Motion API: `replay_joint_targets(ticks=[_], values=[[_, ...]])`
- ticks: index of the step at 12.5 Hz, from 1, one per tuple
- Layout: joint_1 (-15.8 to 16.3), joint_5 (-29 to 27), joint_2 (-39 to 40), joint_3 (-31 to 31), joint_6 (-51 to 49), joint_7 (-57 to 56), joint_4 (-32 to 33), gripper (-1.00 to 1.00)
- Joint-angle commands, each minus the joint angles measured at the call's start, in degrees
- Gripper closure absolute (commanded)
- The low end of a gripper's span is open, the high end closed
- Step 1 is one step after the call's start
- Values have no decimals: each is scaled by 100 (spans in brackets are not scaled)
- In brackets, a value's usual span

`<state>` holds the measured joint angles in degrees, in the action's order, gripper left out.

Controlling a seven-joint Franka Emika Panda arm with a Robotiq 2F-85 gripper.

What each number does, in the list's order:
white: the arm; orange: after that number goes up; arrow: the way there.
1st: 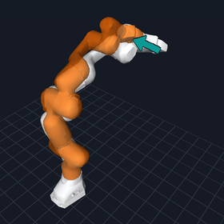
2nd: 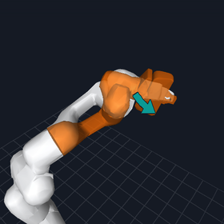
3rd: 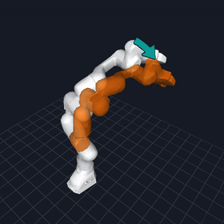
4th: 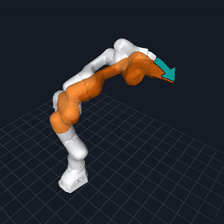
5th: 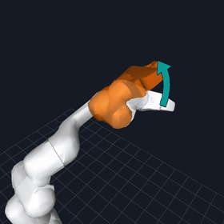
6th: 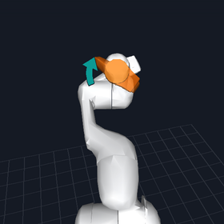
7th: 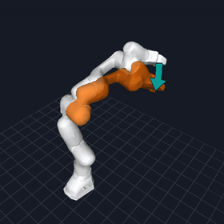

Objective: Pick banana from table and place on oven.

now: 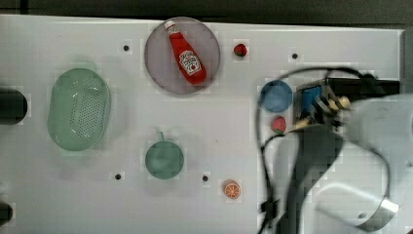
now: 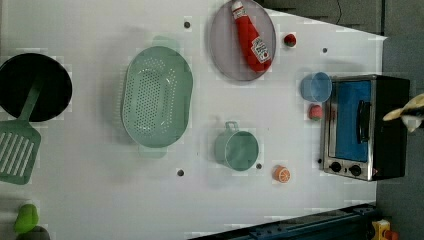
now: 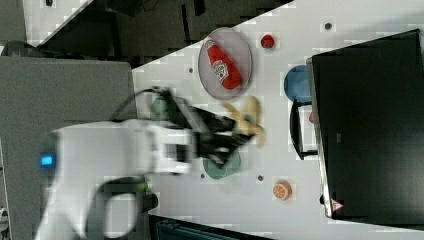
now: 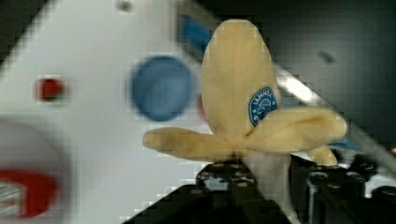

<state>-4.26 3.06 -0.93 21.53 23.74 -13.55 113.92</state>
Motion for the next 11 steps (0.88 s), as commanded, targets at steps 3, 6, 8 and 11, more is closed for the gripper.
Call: replay_joint_targets(ticks=[3,6,8,11], values=[[-181,-102,731,610,1131,-1407,-84,50],[-188,-94,1151,814,1314,-1624,-97,50],[-191,-89,1255,877,1348,-1623,-104,40],[-187,-50,1253,894,1388,-1631,-124,-24]])
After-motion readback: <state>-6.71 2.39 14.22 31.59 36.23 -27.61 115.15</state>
